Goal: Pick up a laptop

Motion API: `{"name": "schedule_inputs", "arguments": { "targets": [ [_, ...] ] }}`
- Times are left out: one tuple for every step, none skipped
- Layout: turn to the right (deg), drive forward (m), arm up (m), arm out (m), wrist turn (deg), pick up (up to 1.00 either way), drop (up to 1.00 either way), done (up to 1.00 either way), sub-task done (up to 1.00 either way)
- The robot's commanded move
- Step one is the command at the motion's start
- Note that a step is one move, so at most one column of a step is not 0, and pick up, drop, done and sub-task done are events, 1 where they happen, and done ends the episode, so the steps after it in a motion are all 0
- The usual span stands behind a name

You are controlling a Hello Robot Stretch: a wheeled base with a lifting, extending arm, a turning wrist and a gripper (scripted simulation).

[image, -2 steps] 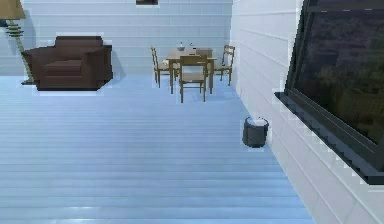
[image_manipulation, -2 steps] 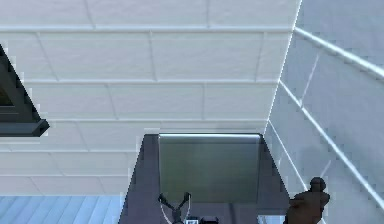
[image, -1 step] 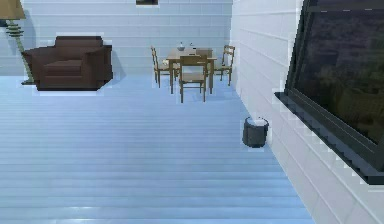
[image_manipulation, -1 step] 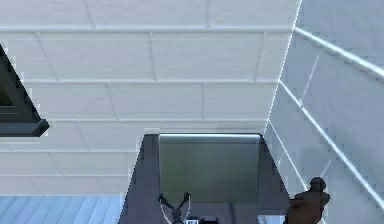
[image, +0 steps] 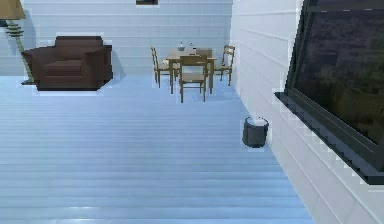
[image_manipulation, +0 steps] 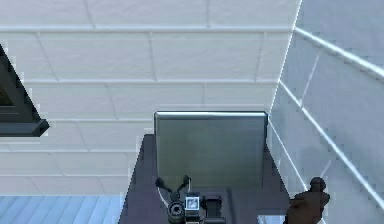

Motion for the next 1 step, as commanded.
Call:
{"name": "schedule_inputs", "arguments": {
  "targets": [
    [0.0,0.0,0.0,0.0,0.0,0.0,0.0,1.0,0.0]
  ]
}}
